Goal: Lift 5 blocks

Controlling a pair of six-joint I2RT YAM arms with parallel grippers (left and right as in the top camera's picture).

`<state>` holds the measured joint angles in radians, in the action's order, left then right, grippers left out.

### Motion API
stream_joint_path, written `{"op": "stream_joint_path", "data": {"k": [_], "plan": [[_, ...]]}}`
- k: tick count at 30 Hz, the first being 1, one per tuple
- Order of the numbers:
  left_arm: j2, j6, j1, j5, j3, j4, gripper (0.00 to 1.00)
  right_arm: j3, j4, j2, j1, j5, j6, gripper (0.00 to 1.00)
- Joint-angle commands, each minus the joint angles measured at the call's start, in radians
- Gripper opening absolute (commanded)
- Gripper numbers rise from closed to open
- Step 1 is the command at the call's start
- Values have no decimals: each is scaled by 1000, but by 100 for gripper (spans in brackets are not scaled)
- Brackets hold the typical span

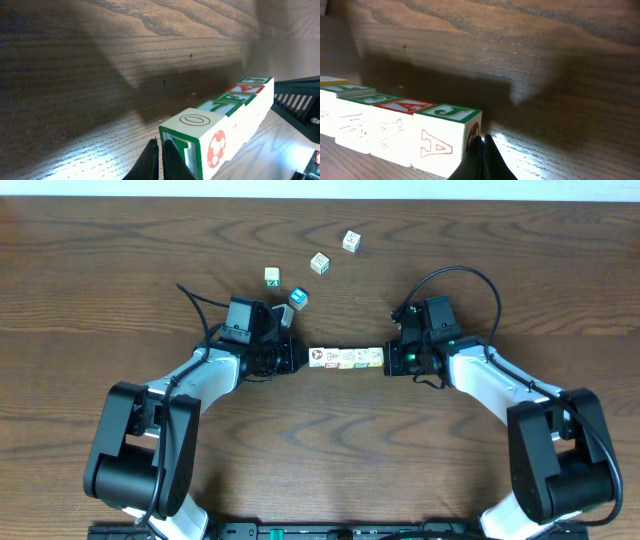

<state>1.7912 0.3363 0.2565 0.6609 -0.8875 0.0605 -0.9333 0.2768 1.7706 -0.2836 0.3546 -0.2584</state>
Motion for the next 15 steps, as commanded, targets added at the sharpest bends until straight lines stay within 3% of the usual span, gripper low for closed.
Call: {"op": "stream_joint_path", "data": {"k": [1, 15], "plan": [[-16, -13, 51, 113, -38, -10, 7, -35, -14, -64, -40, 219, 5, 1], [-21, 3, 51, 114, -58, -10, 7, -35, -12, -82, -40, 219, 5, 1]]}}
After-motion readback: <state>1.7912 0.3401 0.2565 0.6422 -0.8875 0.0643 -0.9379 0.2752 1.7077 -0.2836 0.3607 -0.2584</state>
